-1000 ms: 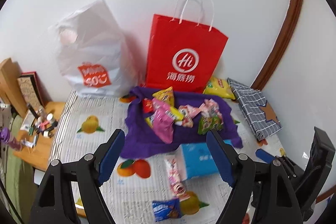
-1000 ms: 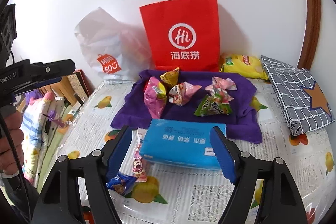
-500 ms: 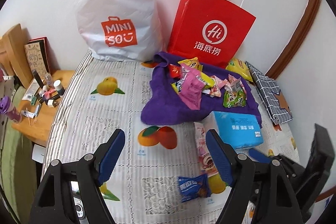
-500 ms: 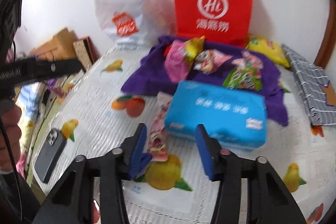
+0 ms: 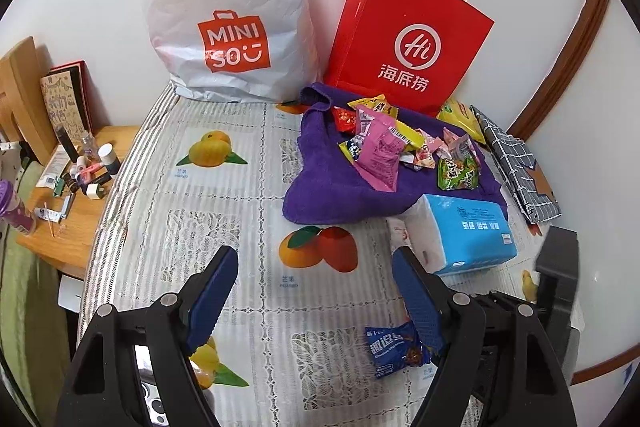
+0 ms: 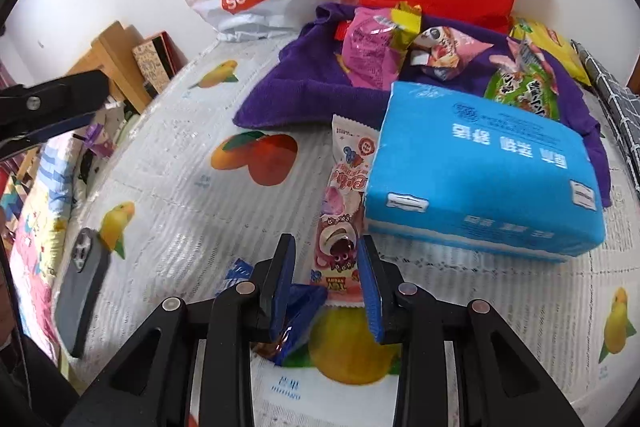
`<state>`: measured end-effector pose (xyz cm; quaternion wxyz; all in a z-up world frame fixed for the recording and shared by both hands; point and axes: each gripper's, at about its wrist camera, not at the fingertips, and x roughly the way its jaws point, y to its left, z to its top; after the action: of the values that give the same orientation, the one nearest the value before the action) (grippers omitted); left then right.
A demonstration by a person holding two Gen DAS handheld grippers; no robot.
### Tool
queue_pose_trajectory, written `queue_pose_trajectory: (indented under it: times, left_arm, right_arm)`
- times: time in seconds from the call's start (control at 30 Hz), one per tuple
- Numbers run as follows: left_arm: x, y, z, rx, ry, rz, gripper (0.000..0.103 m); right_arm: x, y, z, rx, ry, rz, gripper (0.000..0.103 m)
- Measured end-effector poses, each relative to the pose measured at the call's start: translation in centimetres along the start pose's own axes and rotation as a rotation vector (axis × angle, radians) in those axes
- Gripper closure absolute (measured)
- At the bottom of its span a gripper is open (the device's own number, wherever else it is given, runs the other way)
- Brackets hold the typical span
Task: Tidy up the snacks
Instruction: 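Grasp the pink stick candy packet with the right gripper while the left grasps the blue cookie bag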
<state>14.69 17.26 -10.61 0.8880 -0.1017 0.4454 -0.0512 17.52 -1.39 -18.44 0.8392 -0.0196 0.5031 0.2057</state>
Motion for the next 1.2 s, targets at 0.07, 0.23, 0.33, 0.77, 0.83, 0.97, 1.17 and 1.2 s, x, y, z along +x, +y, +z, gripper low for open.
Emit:
queue_pose_trajectory:
  times: [0.07, 0.23, 0.33, 0.77, 0.83, 0.97, 1.17, 1.2]
  left_arm:
    - [0.2, 0.3, -0.1, -0.006, 0.004, -0.003, 0.026]
    - [0.6, 0.9, -0.7, -0.009, 0.019, 0.003, 0.026]
    - [0.7, 1.4, -1.1, -0.023, 0.024, 0.016, 0.026]
    - [1.2, 0.0, -3.9, -0.003, 0.083, 0.023, 0.026]
    - [1.6, -0.8, -4.6, 0.011, 0.1, 0.018, 0.026]
    - [2.4, -2.4, -5.8, 0.037, 0.13, 0.009, 0.026]
    - [4.1, -4.5, -7.3, 0.08, 0.174, -0.007, 0.026]
    - [4.5, -4.7, -7.4, 0.083, 0.182, -0.01, 0.026]
  right_arm:
    - [1.1, 0.2, 0.2, -0.015, 0.015, -0.015, 0.07]
    - [2.4, 0.7, 0.5, -0.026, 0.016, -0.027, 0.079]
    - [1.8, 1.0, 0.6, -0.024, -0.012, 0.009, 0.079]
    - [-5.4, -0.4, 0.0, -0.004, -0.177, 0.019, 0.079]
    - [-6.6, -1.3, -0.5, 0.005, -0.198, 0.012, 0.079]
    - [-8.9, -3.1, -2.1, 0.02, -0.23, -0.01, 0.079]
    - [-10.5, -5.4, -5.1, 0.032, -0.236, -0.043, 0.079]
    - [-10.7, -5.9, -5.6, 0.032, -0.234, -0.052, 0.079]
